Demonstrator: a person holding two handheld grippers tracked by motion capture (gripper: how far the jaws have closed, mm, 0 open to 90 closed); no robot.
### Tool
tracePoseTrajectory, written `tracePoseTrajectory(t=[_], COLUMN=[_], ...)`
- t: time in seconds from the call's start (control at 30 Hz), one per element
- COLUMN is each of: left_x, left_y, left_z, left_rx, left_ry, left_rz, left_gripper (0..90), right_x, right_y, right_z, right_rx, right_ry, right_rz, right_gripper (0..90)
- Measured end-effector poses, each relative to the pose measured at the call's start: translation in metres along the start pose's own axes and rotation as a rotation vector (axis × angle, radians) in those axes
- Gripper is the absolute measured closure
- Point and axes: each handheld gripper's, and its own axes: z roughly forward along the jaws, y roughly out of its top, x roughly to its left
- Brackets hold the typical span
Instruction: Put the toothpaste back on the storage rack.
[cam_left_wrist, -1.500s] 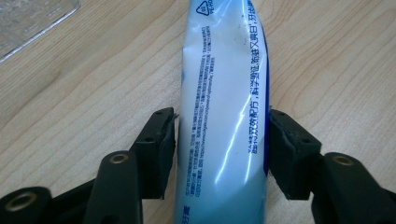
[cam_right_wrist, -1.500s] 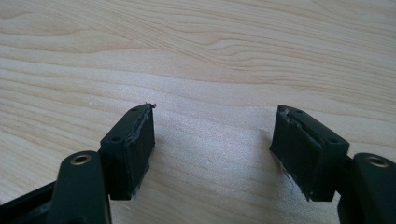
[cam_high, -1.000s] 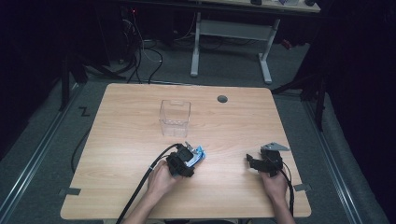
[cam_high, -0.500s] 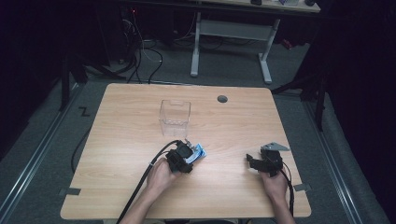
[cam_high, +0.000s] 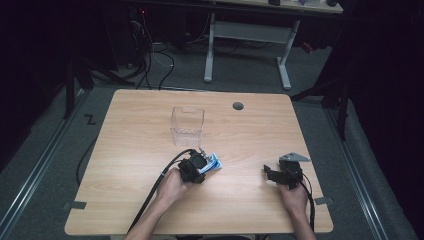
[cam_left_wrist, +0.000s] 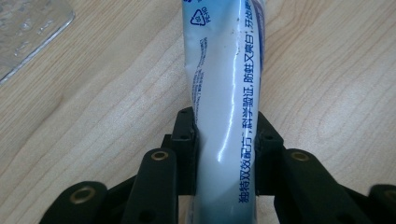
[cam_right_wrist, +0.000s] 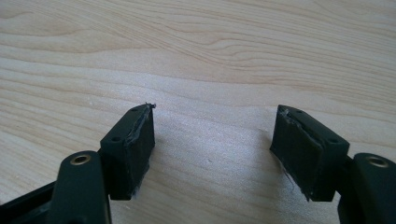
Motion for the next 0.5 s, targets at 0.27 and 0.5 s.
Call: tracePoseTrajectory(t=[0.27,0.5], left_x=[0.002,0.008], left_y=[-0.005,-0.008], left_z=[-0.011,-0.031], left_rx=[-0.075,-0.142], left_ry=[-0.047,-0.045], left_rz=[-0.017,-0.03], left_gripper=[68.9,68.7], right_x=[0.0,0.0], right_y=[0.0,0.0], right_z=[0.0,0.0], right_rx=[0.0,0.0], right_ry=[0.0,0.0], right_rz=[-0.001,-0.001], right_gripper=[29.8,29.8])
